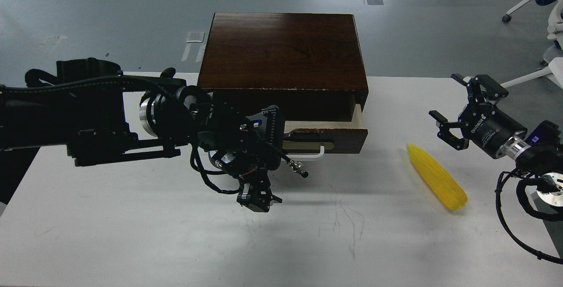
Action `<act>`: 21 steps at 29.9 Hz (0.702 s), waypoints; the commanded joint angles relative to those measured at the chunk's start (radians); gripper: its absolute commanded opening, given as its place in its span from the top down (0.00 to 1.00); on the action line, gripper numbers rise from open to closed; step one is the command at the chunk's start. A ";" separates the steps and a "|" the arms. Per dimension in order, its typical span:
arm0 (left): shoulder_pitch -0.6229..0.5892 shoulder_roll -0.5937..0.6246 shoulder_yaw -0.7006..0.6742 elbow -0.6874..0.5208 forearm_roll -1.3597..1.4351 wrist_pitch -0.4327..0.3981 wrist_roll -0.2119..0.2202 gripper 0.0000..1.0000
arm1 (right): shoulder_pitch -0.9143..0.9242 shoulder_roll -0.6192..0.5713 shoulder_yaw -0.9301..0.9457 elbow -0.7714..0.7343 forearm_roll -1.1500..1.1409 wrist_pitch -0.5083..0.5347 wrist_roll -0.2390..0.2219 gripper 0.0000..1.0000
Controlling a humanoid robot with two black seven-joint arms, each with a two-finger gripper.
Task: Put corn in drawer with both arms
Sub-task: 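Pull the drawer handle toward the robot with the left gripper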
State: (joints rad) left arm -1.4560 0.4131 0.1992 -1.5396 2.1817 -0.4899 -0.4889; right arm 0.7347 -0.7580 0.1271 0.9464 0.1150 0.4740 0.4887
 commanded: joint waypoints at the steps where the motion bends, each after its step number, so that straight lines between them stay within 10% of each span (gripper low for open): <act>1: -0.012 -0.017 -0.001 -0.001 0.000 0.001 0.000 0.02 | 0.000 0.000 -0.001 0.000 0.000 0.000 0.000 0.01; 21: -0.072 -0.002 -0.115 -0.036 0.000 0.001 0.000 0.02 | -0.005 0.002 -0.001 0.000 0.000 0.000 0.000 0.01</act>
State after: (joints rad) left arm -1.5221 0.3942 0.1443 -1.5629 2.1810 -0.4886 -0.4893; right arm 0.7301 -0.7575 0.1264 0.9466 0.1150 0.4738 0.4887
